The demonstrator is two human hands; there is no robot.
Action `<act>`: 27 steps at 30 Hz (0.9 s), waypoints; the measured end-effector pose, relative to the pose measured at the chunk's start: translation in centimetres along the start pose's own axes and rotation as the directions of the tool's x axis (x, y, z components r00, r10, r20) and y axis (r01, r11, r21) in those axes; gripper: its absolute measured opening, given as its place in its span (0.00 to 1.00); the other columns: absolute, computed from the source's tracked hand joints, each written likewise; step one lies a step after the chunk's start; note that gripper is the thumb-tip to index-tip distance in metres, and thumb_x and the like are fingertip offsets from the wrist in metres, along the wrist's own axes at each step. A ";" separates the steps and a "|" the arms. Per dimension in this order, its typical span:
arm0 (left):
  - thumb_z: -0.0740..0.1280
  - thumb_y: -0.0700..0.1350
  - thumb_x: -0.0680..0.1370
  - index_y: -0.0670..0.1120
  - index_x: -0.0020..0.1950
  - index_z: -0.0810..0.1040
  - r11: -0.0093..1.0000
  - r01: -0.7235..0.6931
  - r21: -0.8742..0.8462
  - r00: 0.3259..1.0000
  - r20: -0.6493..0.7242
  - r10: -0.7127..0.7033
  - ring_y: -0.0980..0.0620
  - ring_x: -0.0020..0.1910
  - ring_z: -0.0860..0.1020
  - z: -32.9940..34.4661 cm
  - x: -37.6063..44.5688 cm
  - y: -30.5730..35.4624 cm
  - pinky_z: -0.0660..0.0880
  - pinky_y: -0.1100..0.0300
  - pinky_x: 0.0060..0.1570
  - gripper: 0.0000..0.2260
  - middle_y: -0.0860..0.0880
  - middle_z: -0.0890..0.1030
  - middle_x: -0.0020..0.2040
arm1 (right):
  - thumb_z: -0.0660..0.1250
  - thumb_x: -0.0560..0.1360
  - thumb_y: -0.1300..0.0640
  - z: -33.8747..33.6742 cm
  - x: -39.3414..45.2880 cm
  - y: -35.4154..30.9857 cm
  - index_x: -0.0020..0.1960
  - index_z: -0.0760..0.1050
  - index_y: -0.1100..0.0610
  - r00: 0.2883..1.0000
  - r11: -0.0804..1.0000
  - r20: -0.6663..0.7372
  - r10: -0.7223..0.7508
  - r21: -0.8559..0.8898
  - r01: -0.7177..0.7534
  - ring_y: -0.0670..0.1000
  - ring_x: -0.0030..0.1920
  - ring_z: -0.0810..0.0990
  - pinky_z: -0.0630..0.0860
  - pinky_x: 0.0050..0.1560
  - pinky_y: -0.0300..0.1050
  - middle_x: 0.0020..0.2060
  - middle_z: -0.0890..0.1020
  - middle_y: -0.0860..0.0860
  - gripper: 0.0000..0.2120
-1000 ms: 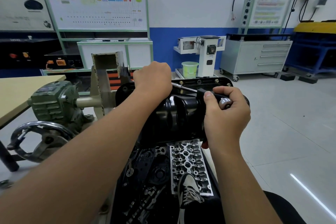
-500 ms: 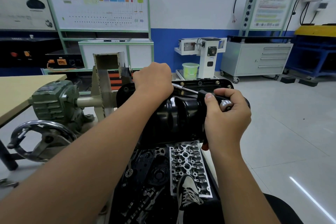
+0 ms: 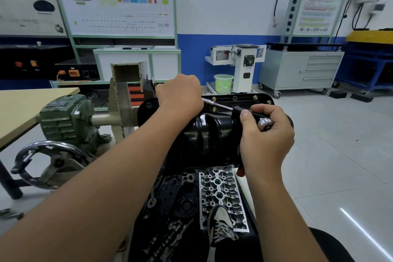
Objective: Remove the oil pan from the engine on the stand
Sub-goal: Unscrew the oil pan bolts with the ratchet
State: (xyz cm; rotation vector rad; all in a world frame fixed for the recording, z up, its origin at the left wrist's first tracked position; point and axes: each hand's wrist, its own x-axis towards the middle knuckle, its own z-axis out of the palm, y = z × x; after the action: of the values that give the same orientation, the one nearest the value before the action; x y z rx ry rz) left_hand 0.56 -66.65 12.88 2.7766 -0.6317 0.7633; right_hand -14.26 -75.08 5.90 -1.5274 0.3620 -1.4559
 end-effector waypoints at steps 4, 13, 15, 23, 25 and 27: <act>0.70 0.40 0.73 0.48 0.36 0.66 1.000 -0.013 0.002 1.000 0.006 0.013 0.48 0.30 0.69 -0.2 0.1 0.0 0.68 0.52 0.38 0.13 0.49 0.71 0.36 | 0.75 0.74 0.64 0.1 0.0 0.0 0.45 0.80 0.52 1.000 1.000 -0.006 0.011 0.004 -0.011 0.29 0.40 0.78 0.69 0.40 0.21 0.36 0.77 0.23 0.08; 0.70 0.44 0.74 0.49 0.36 0.68 1.000 0.009 0.020 1.000 0.016 -0.009 0.48 0.30 0.69 0.0 0.1 -0.1 0.65 0.54 0.36 0.12 0.49 0.72 0.36 | 0.75 0.74 0.63 0.1 0.0 0.1 0.45 0.80 0.52 1.000 1.000 -0.012 0.009 0.000 -0.009 0.29 0.40 0.78 0.70 0.40 0.21 0.36 0.78 0.24 0.08; 0.71 0.43 0.74 0.48 0.36 0.67 1.000 -0.004 0.012 1.000 0.014 0.003 0.48 0.30 0.68 -0.1 0.0 -0.1 0.67 0.52 0.38 0.13 0.49 0.71 0.36 | 0.75 0.74 0.63 0.1 0.0 0.1 0.45 0.80 0.51 1.000 1.000 -0.013 0.012 -0.002 -0.012 0.30 0.39 0.78 0.70 0.39 0.22 0.35 0.78 0.25 0.08; 0.67 0.43 0.75 0.48 0.36 0.69 1.000 0.006 -0.003 1.000 -0.001 -0.006 0.48 0.31 0.70 0.2 0.0 -0.1 0.66 0.52 0.41 0.10 0.49 0.73 0.36 | 0.76 0.74 0.62 0.0 0.1 0.1 0.44 0.80 0.50 1.000 1.000 -0.018 0.026 -0.001 -0.026 0.33 0.37 0.78 0.70 0.39 0.23 0.33 0.78 0.28 0.09; 0.69 0.42 0.74 0.48 0.36 0.68 1.000 0.002 -0.016 1.000 -0.006 -0.002 0.48 0.31 0.69 0.1 0.0 -0.1 0.67 0.52 0.40 0.11 0.49 0.72 0.36 | 0.75 0.74 0.62 0.1 0.1 0.1 0.44 0.80 0.50 0.999 1.000 -0.017 0.027 -0.002 -0.027 0.33 0.36 0.78 0.70 0.39 0.23 0.32 0.78 0.29 0.08; 0.70 0.42 0.74 0.47 0.36 0.67 1.000 -0.011 -0.028 1.000 0.002 0.011 0.48 0.31 0.69 0.0 -0.1 -0.1 0.68 0.53 0.39 0.12 0.48 0.71 0.36 | 0.75 0.74 0.62 0.0 0.1 0.1 0.44 0.80 0.50 0.999 1.000 -0.016 0.028 -0.003 -0.028 0.35 0.34 0.77 0.71 0.38 0.24 0.29 0.77 0.30 0.08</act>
State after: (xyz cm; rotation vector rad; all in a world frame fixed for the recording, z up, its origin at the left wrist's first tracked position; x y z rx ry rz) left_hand 0.54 -66.51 12.88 2.7512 -0.6540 0.7486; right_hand -14.16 -75.18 5.87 -1.5084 0.3937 -1.4464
